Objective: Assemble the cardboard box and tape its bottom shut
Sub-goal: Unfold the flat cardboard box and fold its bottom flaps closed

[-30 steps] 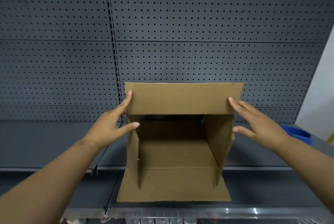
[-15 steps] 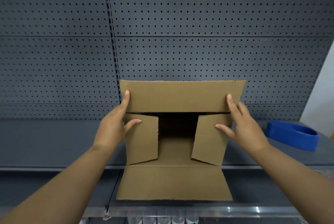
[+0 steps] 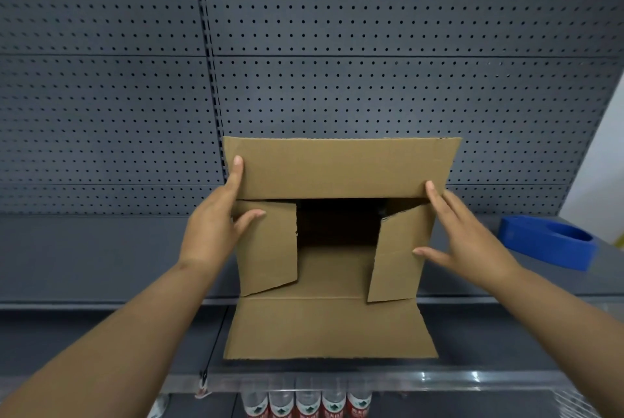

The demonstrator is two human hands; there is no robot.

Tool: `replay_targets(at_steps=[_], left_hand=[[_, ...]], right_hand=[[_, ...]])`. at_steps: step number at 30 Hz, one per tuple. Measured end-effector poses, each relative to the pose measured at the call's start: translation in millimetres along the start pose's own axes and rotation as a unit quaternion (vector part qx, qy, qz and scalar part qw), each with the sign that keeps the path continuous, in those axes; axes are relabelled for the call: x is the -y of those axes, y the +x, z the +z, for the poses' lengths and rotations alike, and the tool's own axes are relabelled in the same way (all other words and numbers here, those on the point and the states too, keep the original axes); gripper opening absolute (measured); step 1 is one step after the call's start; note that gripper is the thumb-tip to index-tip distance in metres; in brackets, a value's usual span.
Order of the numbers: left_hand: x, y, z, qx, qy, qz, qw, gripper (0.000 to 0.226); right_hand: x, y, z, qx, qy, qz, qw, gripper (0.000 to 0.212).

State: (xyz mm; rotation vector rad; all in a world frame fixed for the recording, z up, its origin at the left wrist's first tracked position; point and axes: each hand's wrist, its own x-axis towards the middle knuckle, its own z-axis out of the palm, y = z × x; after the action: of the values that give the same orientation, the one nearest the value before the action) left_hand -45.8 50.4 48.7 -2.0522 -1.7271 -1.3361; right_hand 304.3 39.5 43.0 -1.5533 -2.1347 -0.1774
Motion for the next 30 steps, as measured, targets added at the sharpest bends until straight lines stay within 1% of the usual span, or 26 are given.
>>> replay_targets(at_steps=[2,4,7,9,12,13,15,16,17,18,19,20,21,23,24,26,28,30], left_hand=[[-1.5,-0.1,0.8,0.0,-0.002,0.002,1.0,0.097],[-2.6,-1.1,2.5,0.003,-0.009,-0.006,1.0,0.098],[0.2,-3.6,6.4,-0.006,-0.041,-0.025,0.999,0.111],[3.8,-5.2,8.7,-0.003,-0.081,-0.013,0.997,0.115],[5.0,-9.8,5.3,0.034,-0.148,-0.008,0.988,0.102],[7.5,-10.7,3.5,0.048,-0.171,-0.005,0.984,0.093],[13.6,-9.0,-1.5,0.084,-0.21,-0.02,0.974,0.065],[19.9,-8.8,-4.6,0.108,-0.186,-0.004,0.976,0.058],[27.4,-8.5,-8.7,0.142,-0.131,0.009,0.981,0.058],[32.3,-8.9,-14.4,0.171,-0.053,0.044,0.983,0.068],[35.6,-8.1,-18.6,0.199,0.035,0.097,0.975,0.089],[41.4,-7.1,-20.0,0.231,0.114,0.15,0.955,0.104],[41.8,-6.6,-22.1,0.261,0.157,0.182,0.935,0.11],[40.9,-5.6,-27.7,0.302,0.186,0.178,0.918,0.119],[37.0,-4.3,-30.4,0.313,0.194,0.18,0.912,0.121],[38.7,-3.3,-32.2,0.307,0.212,0.195,0.907,0.115],[43.8,-3.5,-29.1,0.275,0.205,0.197,0.918,0.094],[44.0,-7.0,-23.3,0.217,0.22,0.204,0.929,0.073]], right_hand=[[-1.8,-2.4,1.0,-0.002,0.029,0.001,1.0,0.108],[0.6,-2.1,3.2,-0.029,0.088,0.022,0.995,0.113],[2.9,2.5,9.8,-0.087,0.168,0.081,0.979,0.124],[0.5,4.7,16.8,-0.109,0.222,0.096,0.964,0.121],[-4.8,4.7,23.4,-0.116,0.309,0.069,0.941,0.106],[-5.0,2.8,20.9,-0.11,0.304,0.052,0.945,0.102],[-5.2,-1.1,11.9,-0.066,0.224,0.009,0.972,0.103],[-6.3,-2.0,8.1,-0.03,0.167,-0.013,0.985,0.104],[-6.4,-2.9,3.7,0.01,0.116,-0.029,0.993,0.109],[-6.9,-3.6,0.2,0.048,0.08,-0.036,0.995,0.116],[-7.0,-4.0,-2.9,0.08,0.054,-0.04,0.995,0.123],[-6.9,-3.7,-4.4,0.111,0.034,-0.037,0.993,0.128],[-6.0,-3.5,-6.3,0.135,0.016,-0.036,0.99,0.129],[-4.3,-2.8,-10.0,0.156,-0.007,-0.039,0.987,0.128],[-3.5,-2.4,-11.3,0.158,-0.011,-0.045,0.986,0.124],[-1.7,-2.0,-11.9,0.151,-0.007,-0.052,0.987,0.107],[0.9,-2.3,-7.2,0.117,-0.004,-0.042,0.992,0.09],[2.8,-2.7,0.7,0.065,-0.013,-0.025,0.997,0.085]])
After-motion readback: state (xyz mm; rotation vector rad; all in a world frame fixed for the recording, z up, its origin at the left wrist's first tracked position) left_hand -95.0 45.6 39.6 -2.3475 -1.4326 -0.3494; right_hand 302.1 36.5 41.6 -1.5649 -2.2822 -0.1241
